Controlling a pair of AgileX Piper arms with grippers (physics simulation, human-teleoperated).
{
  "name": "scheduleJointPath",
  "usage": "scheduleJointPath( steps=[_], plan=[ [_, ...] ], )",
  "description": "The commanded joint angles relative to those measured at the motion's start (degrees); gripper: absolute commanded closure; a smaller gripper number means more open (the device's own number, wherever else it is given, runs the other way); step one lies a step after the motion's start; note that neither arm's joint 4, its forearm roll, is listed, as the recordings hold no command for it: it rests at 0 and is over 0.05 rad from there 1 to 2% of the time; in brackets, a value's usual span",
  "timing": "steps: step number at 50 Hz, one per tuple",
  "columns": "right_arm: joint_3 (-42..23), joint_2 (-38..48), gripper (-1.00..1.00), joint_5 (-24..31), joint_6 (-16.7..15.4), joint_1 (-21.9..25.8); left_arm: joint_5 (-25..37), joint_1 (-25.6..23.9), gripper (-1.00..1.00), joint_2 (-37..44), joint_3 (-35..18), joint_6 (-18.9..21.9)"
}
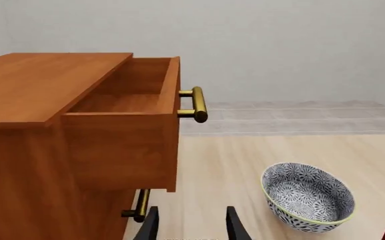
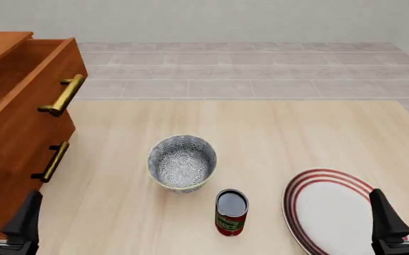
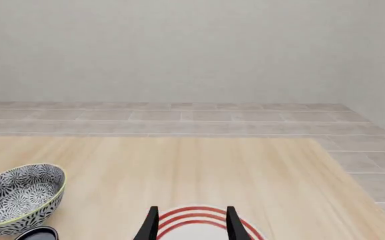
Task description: Put the bowl on top of the cabinet.
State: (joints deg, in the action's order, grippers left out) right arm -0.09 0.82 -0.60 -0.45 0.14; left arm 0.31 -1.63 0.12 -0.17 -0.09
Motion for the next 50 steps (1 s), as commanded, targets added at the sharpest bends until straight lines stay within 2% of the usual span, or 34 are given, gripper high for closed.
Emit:
scheduleJointPath(
  steps=[1, 19, 27, 29, 40, 50],
  plan=[
    [0.0, 0.2, -1.00, -0.3, -0.2, 0.2, 0.5, -4.4, -1.00, 0.3, 0.0, 0.4],
    [0.0, 0.5, -1.00, -0.5, 0.0, 0.4, -0.2, -10.7, -1.00, 2.4, 0.1, 2.6],
    [0.0, 0.0, -1.00, -0.1, -0.2, 0.5, -2.7, -13.0, -1.00, 6.0, 0.1, 2.1],
    [0.0, 0.0, -1.00, -0.1, -0.2, 0.5, -4.5, -15.0, -1.00, 9.2, 0.2, 1.4],
    [0.0, -0.3, -1.00, 0.0, -0.5, 0.8, -4.2, -16.9, -1.00, 9.1, 0.2, 1.7],
    [0.0, -0.4, -1.00, 0.1, -0.5, 0.6, -9.9, -18.5, -1.00, 15.9, 0.2, 2.1]
  ],
)
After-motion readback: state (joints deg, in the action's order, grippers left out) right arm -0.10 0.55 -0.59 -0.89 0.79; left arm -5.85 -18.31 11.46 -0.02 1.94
